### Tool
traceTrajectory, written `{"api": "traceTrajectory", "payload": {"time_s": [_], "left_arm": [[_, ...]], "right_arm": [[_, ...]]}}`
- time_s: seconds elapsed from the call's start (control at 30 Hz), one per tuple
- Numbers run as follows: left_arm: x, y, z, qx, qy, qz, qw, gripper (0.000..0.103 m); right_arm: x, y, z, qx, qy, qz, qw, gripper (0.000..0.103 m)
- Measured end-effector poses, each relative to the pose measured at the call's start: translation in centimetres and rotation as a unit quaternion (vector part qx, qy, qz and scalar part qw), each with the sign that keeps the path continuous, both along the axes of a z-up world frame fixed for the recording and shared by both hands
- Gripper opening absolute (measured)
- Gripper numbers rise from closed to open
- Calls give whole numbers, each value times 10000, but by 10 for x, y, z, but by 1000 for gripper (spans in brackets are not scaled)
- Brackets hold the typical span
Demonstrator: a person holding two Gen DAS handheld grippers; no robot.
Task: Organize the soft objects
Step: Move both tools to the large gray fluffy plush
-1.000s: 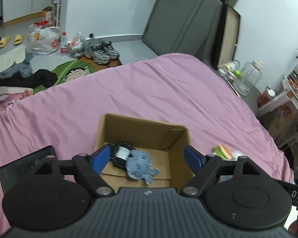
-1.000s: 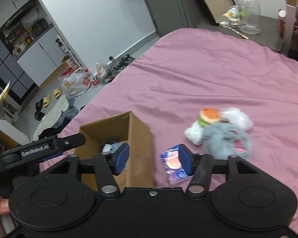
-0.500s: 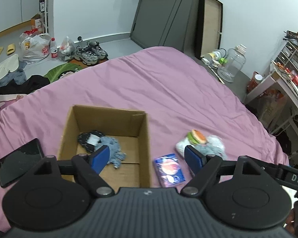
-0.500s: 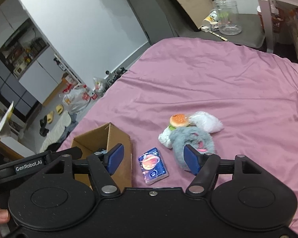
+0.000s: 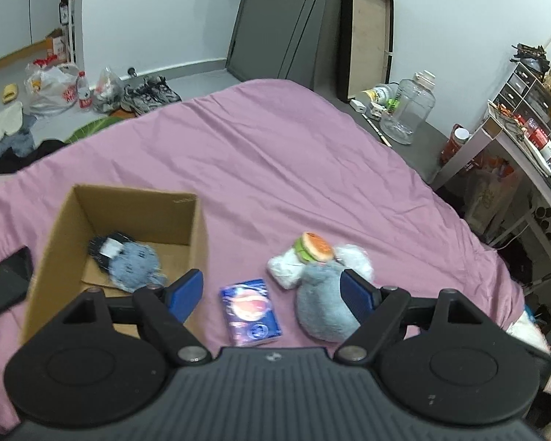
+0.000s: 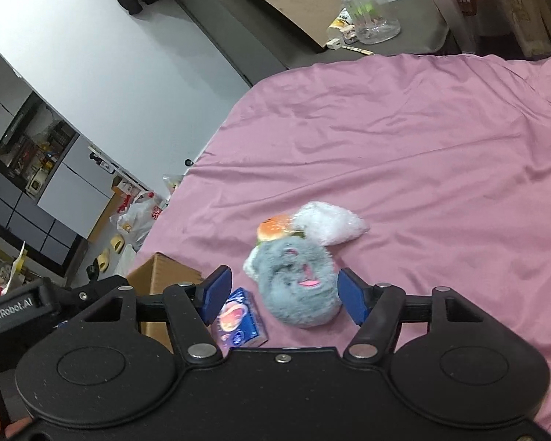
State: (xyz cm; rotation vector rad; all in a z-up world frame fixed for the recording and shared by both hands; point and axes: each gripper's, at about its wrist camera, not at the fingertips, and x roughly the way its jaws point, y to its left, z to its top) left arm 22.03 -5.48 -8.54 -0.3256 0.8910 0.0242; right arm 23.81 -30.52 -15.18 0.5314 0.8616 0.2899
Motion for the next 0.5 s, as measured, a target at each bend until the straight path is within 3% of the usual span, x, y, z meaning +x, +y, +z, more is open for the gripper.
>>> {"api": "traceTrajectory", "payload": {"time_s": [0.2,0.5], "left_arm": [[13,-25,-16,56,75,77,9999,76],[38,-55,-52,-80,384,120,9992,50]], "right_arm": [[15,-15,-27,405,312,79,9987,52],[33,-36,-52,1030,651,62,9925,40]]}}
